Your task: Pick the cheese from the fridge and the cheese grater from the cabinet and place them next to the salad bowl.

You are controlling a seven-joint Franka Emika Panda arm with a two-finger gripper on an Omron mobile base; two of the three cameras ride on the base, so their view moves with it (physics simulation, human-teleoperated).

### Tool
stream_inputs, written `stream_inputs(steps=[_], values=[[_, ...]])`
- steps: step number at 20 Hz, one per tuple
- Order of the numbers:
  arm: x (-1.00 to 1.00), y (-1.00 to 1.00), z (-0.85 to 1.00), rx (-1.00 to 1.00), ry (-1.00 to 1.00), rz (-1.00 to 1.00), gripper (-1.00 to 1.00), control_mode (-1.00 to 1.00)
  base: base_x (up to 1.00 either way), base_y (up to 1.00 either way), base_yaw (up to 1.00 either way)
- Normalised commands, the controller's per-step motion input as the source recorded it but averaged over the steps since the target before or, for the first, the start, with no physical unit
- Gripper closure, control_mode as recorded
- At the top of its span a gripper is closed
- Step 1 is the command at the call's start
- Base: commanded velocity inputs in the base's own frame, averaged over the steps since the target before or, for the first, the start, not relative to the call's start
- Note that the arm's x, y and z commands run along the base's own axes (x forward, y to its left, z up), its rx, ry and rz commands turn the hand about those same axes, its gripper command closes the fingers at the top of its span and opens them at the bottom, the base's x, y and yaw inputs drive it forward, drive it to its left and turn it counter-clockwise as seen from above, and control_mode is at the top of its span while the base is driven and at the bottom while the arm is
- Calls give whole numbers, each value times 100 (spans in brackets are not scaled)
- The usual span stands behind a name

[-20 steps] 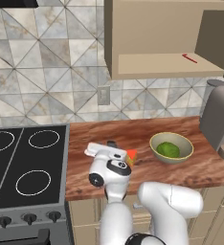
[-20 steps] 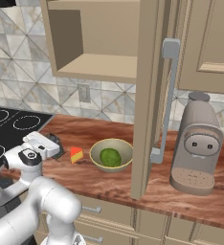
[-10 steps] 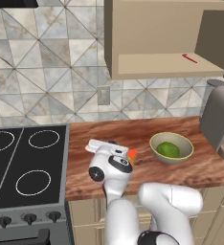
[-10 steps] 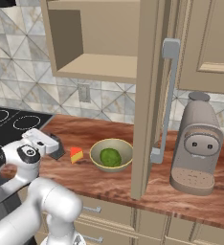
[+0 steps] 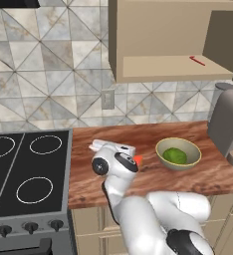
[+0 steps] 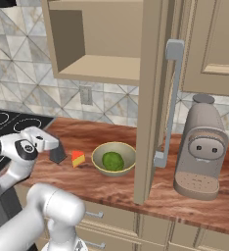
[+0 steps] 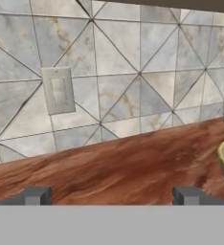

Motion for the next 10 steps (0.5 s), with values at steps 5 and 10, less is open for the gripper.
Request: stream_inputs(steps=[5, 10], values=[[-14, 0, 27, 0, 8, 0, -100, -100, 0, 0, 0], [-15, -2, 28, 0, 6, 0, -100, -100, 0, 0, 0]])
